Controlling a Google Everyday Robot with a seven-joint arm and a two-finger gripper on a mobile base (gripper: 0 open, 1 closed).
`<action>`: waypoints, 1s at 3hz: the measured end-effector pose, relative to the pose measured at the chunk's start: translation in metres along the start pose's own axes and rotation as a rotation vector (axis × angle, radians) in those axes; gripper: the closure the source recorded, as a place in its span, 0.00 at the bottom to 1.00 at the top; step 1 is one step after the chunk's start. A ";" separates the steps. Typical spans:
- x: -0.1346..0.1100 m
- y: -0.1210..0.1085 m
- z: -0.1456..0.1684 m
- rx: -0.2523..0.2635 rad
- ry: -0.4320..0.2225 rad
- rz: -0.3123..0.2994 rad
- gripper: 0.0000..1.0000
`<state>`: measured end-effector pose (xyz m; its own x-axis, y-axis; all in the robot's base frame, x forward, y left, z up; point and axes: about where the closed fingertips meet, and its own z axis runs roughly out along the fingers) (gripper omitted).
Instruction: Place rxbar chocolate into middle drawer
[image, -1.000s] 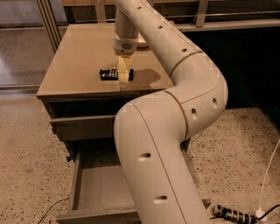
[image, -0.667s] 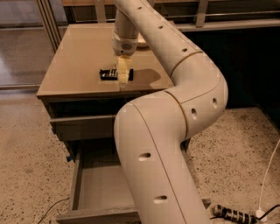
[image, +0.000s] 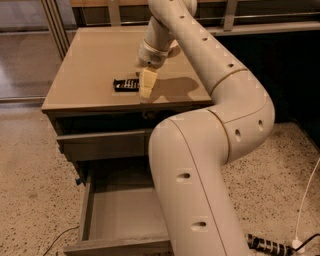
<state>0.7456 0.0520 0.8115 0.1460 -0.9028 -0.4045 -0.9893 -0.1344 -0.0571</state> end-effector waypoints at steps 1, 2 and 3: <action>0.008 -0.001 -0.003 0.013 -0.071 0.023 0.00; 0.017 -0.001 -0.010 0.029 -0.117 0.043 0.00; 0.021 0.000 -0.015 0.035 -0.152 0.055 0.00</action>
Offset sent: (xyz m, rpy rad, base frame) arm -0.0015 -0.0417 0.0131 0.1647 0.0218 -0.0630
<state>0.7487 0.0263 0.8168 0.0923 -0.8360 -0.5409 -0.9956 -0.0702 -0.0615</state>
